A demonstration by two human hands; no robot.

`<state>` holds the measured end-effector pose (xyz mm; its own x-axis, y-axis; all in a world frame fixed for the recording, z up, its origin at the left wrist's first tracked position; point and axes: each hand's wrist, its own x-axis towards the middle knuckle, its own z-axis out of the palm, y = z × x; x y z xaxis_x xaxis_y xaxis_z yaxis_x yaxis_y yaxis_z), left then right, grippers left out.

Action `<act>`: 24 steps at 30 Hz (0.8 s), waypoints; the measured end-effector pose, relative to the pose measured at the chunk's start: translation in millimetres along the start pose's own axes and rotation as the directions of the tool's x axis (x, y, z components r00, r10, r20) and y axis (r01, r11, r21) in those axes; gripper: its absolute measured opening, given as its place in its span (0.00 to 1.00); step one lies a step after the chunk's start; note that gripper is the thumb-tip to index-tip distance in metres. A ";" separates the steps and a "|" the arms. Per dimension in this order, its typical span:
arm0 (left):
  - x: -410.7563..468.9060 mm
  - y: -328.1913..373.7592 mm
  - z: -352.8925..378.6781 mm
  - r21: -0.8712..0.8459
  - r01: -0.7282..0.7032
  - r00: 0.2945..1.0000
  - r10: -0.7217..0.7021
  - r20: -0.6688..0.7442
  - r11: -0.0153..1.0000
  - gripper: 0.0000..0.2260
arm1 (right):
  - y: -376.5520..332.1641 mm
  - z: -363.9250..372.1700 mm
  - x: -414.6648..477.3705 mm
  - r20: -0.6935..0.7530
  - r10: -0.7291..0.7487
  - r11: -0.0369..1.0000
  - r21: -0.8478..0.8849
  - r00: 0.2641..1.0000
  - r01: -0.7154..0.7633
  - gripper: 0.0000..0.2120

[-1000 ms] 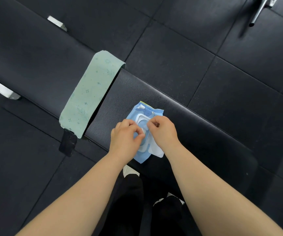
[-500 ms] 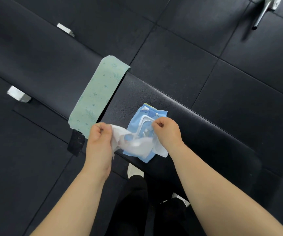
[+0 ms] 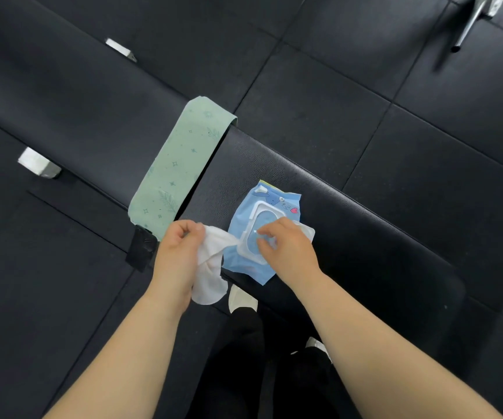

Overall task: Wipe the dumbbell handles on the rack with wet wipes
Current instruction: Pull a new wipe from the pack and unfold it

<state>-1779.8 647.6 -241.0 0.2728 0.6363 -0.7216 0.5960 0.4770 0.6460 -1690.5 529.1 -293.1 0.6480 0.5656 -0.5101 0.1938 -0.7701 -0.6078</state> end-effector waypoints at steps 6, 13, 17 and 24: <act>-19.7 22.4 0.5 -0.143 0.058 0.990 -0.039 0.133 0.988 0.08 | -6.3 -4.9 -22.0 0.084 -0.070 0.969 -0.229 0.994 0.088 0.18; -69.7 60.7 21.0 -0.025 -0.075 0.836 0.077 0.543 0.997 0.28 | -29.6 -65.5 -80.5 0.092 0.270 0.771 0.575 0.958 -0.273 0.08; -117.9 84.1 51.3 0.109 -0.275 0.708 0.125 0.695 0.955 0.26 | -36.5 -117.0 -138.5 0.160 0.218 0.407 0.881 0.963 -0.239 0.09; -208.1 81.9 113.7 0.216 -0.654 0.523 0.227 0.822 0.725 0.20 | -8.5 -170.1 -237.7 -0.204 0.346 0.614 0.788 0.916 -0.056 0.07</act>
<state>-1701.9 485.3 -66.3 0.8985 -0.0574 -0.4351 0.4164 -0.2018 0.8865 -1720.9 351.0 -63.1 0.8108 0.1912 -0.5532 -0.4977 -0.2722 -0.8235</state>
